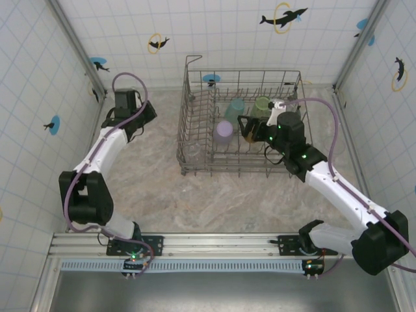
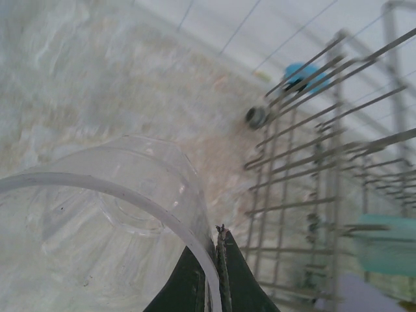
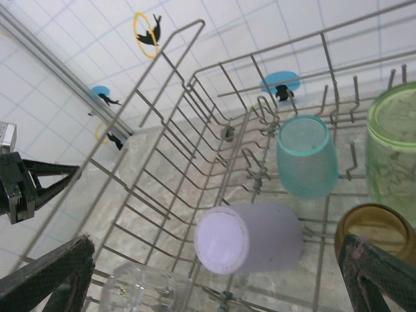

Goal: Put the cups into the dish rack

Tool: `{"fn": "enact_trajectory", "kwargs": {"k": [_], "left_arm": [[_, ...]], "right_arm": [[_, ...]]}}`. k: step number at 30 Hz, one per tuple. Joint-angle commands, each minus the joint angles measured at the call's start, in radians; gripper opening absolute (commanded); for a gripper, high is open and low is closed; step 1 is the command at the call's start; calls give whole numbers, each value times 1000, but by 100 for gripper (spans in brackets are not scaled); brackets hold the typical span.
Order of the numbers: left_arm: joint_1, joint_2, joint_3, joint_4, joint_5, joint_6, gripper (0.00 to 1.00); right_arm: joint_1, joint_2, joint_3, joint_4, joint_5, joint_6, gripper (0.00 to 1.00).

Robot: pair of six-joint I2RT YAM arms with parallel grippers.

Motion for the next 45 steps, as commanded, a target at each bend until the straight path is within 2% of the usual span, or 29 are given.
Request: {"fn": "enact_trajectory", "kwargs": {"k": [1,4,10,20,27,36,45], "left_arm": [[4,-78,34,99,47,-13,0],[4,-100,41,134,112,-33,0],[4,-106,29,296,341,-161,0],[4,-119,30,397,477,-281,0],[4,-90,16,538,659,-436,0],[3,-81,-3,650,768,-549,0],[-30,-43,-11,706,829,-594,0]], "right_arm": [[-2,9,40,-6,-29,22,100],[-1,14,71,-21,-55,42,100],[4,18,113,-25,-106,72,100],[4,49,122,16,-189,95,100],[-23,98,159,84,-294,132,100],[-43,171,166,207,-480,204,100],[-45,220,163,338,-522,282,100]]}}
